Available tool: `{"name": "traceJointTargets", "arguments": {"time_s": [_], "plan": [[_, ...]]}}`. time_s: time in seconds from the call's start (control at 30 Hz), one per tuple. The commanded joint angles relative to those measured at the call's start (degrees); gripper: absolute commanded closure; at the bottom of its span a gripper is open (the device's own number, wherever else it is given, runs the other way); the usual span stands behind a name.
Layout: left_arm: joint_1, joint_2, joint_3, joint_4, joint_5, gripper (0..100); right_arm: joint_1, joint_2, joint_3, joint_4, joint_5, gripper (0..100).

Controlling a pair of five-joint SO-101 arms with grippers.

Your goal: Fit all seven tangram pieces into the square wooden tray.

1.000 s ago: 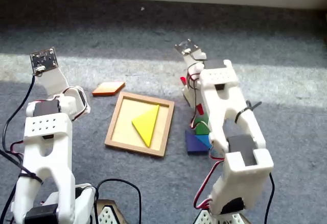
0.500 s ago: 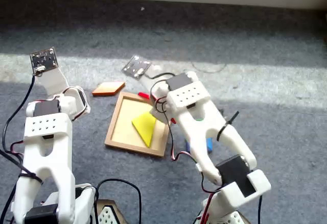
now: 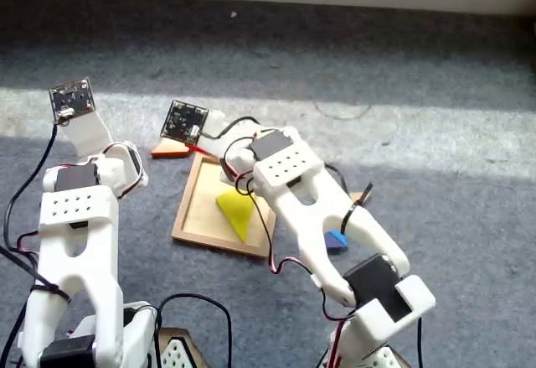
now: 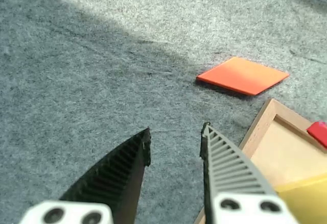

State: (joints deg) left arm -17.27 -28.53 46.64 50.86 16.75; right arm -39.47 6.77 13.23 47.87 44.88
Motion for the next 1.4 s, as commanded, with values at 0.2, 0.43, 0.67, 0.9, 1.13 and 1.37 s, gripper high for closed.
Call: {"name": "traceJointTargets", "arguments": {"time_s": [0.2, 0.43, 0.67, 0.9, 1.13, 1.37], "plan": [[-0.48, -1.71, -0.22, -0.97, 0.35, 82, 0.31, 7.87, -4.53, -3.21, 0.53, 93.7], [-0.48, -1.71, -0.31, -0.97, 0.35, 82, 0.57, 7.96, -5.05, 0.92, 0.35, 82.0], [-0.48, -1.71, -0.31, -0.97, 0.35, 82, 0.22, 4.53, -6.55, 6.99, 0.35, 82.0], [-0.48, -1.71, -0.31, -0.97, 0.35, 82, -1.19, -3.30, -4.53, 10.51, -0.26, 82.0], [-0.48, -1.71, -0.31, -0.97, 0.35, 82, -4.44, -5.41, -0.04, 10.33, -0.97, 82.0], [-0.48, -1.71, -0.31, -0.97, 0.35, 82, -3.12, -4.88, 0.48, 2.86, -7.82, 79.6]]}}
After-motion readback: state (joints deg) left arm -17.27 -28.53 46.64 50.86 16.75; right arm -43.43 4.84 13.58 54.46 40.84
